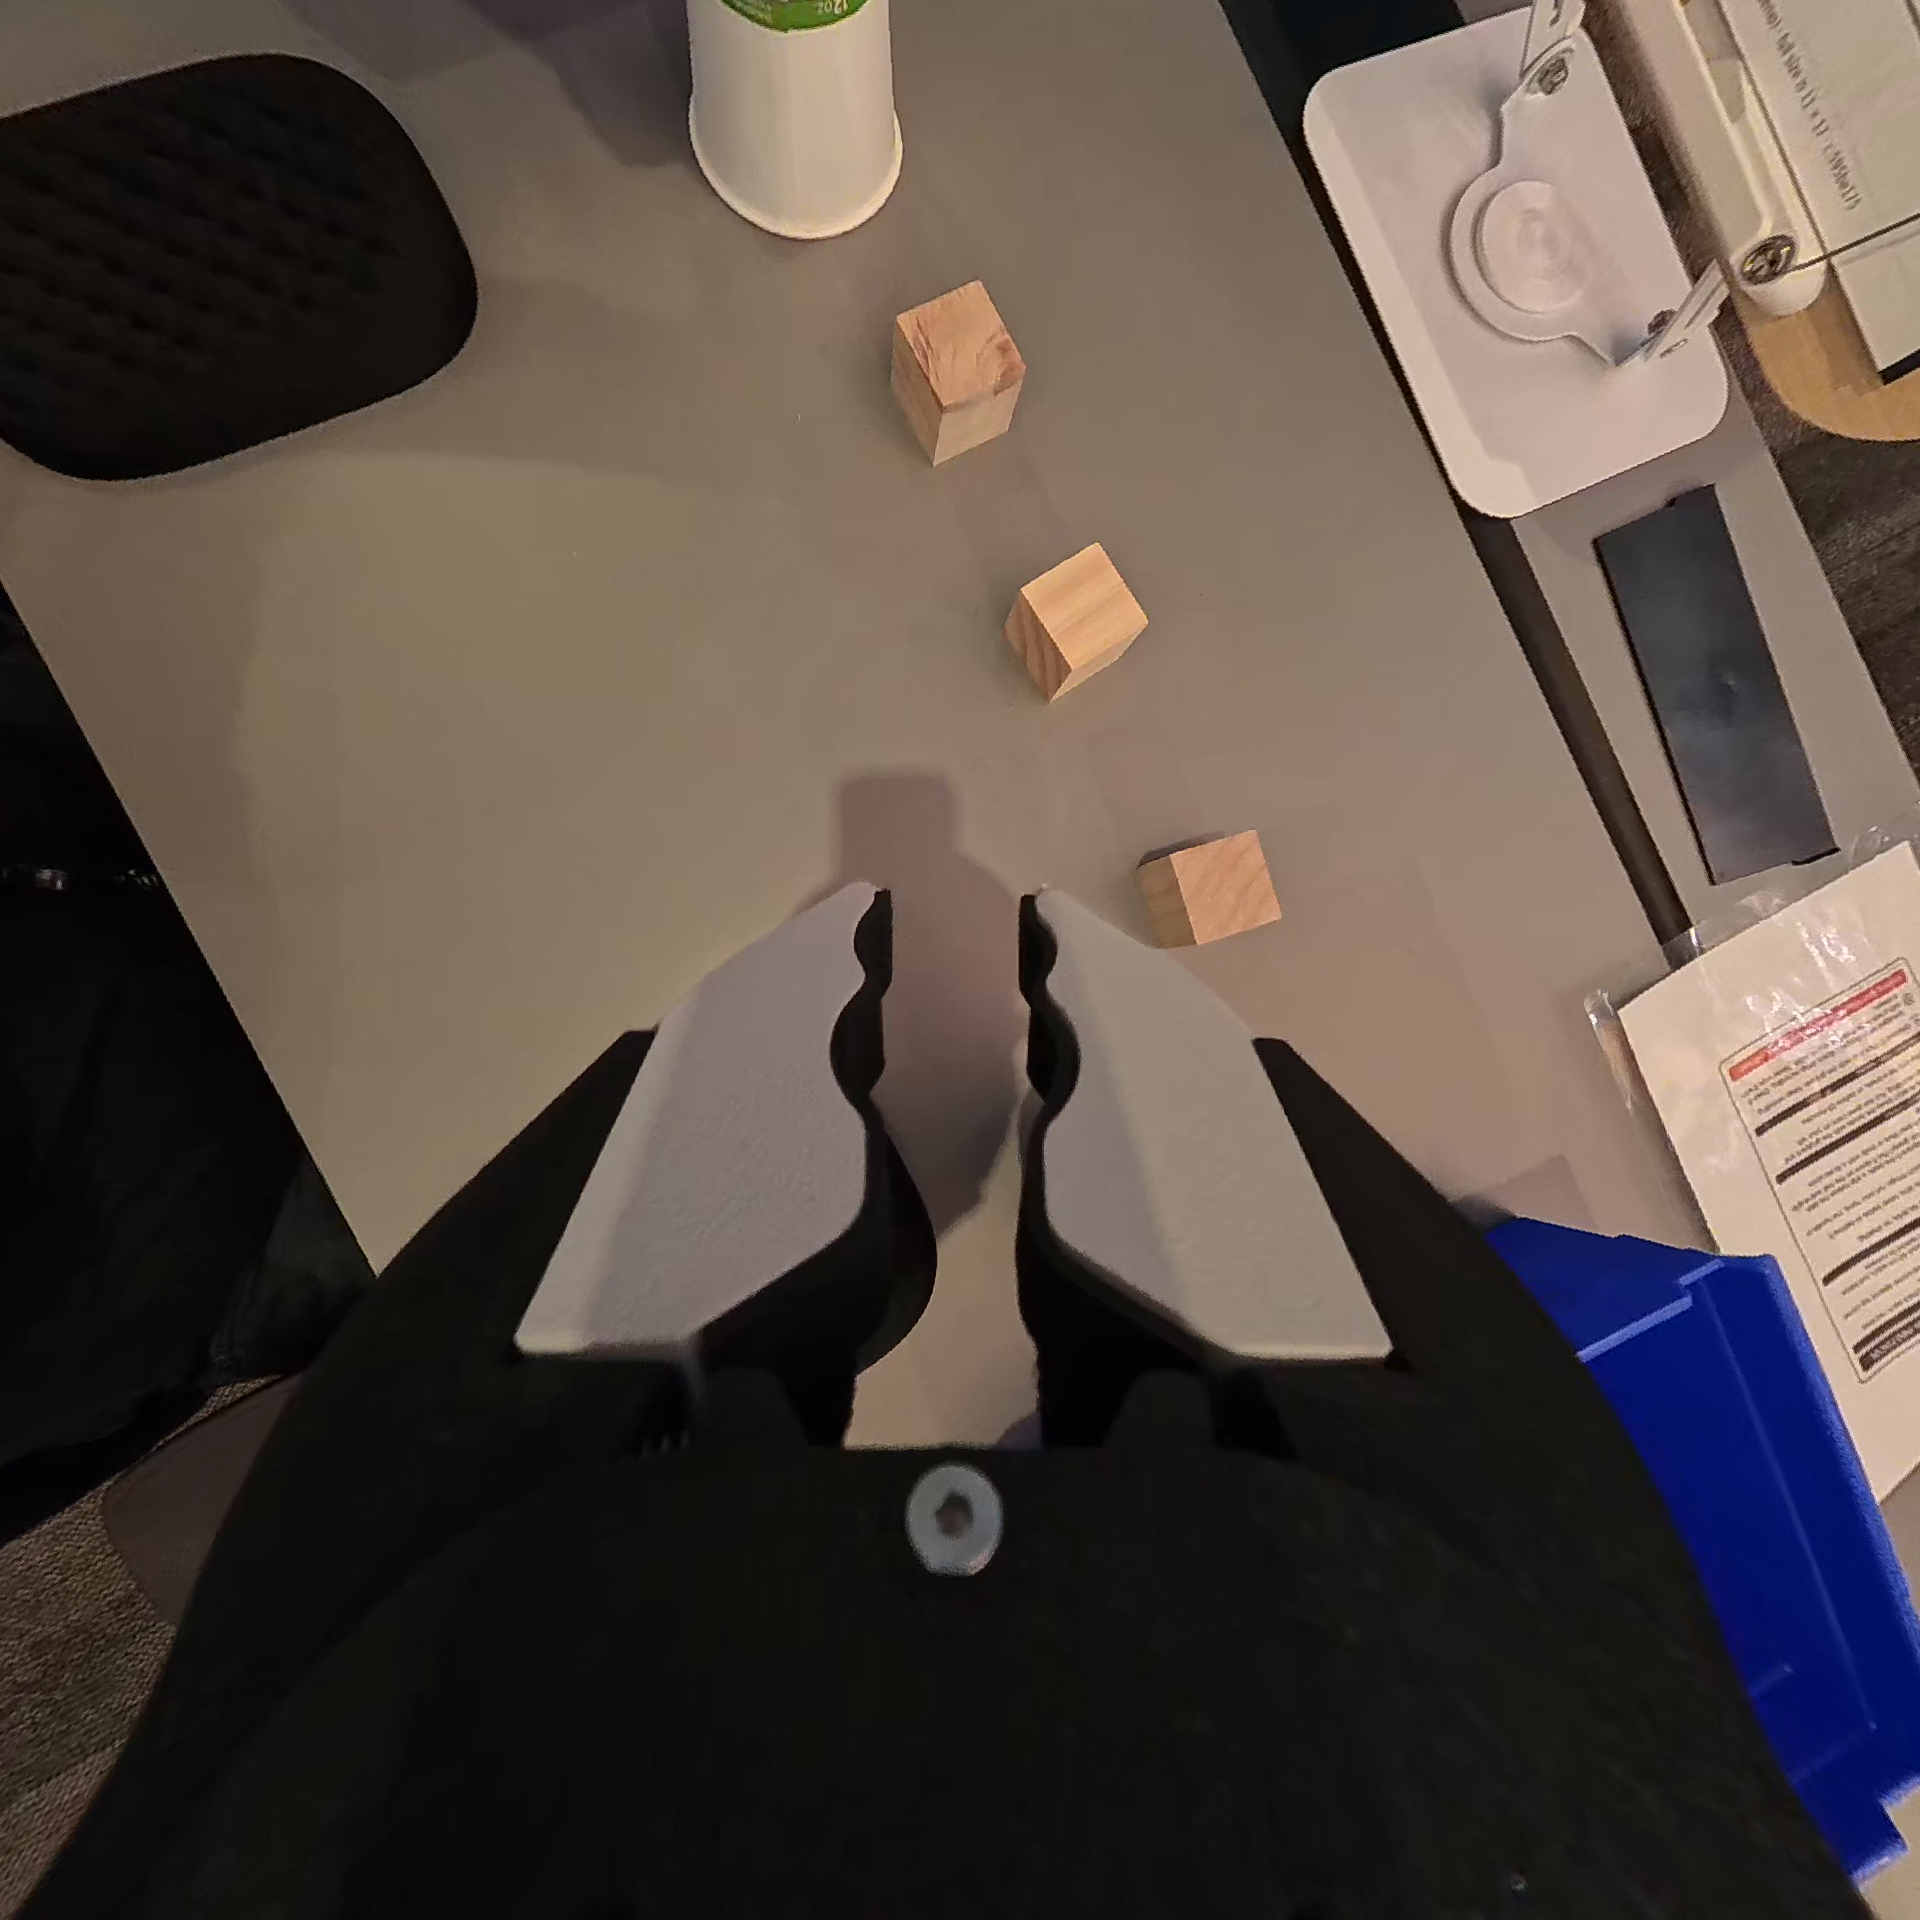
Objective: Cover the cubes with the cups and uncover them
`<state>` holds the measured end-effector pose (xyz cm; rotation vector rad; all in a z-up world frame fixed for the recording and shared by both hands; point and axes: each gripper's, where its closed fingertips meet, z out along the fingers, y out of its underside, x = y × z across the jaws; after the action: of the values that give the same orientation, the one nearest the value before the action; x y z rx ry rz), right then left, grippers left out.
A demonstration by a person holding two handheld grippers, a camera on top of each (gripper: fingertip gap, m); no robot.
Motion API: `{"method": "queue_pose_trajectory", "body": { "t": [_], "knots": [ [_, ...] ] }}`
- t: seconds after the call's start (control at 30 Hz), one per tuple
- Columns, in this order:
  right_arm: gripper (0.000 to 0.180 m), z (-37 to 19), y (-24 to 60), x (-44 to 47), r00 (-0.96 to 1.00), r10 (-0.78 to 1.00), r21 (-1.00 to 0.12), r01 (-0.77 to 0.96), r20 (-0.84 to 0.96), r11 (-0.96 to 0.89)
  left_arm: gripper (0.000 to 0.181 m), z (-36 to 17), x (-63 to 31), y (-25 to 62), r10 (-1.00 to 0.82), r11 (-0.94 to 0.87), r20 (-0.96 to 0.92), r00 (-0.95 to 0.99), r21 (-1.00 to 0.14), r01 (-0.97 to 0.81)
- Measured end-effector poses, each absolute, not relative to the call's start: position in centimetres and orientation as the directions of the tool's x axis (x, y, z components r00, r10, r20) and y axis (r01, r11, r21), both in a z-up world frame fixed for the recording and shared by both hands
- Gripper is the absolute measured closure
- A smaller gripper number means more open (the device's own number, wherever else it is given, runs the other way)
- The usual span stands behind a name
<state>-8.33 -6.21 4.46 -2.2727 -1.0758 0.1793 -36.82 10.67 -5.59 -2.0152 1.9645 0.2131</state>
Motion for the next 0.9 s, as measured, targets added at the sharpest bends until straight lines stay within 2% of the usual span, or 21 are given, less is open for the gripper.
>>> {"method": "queue_pose_trajectory", "body": {
  "t": [0.2, 0.57, 0.9],
  "knots": [
    [0.159, 4.3, -6.5, -8.0, 0.658, 0.744, -0.582, 0.653, 0.119, -0.485, 0.157, -5.7, -36.7, 10.9, -0.939, 0.0, -0.342, 0.045, -0.129, -0.992],
    [0.16, 4.3, -6.5, -8.0, 0.651, 0.752, -0.582, 0.652, 0.102, -0.486, 0.176, -5.3, -36.9, 10.8, -0.938, 0.031, -0.347, 0.012, -0.118, -0.993],
    [0.16, 4.0, -6.4, -7.2, 0.663, 0.745, -0.585, 0.635, 0.077, -0.505, 0.177, -3.5, -36.9, 10.7, -0.951, 0.009, -0.306, 0.048, -0.18, -0.984]
  ]
}}
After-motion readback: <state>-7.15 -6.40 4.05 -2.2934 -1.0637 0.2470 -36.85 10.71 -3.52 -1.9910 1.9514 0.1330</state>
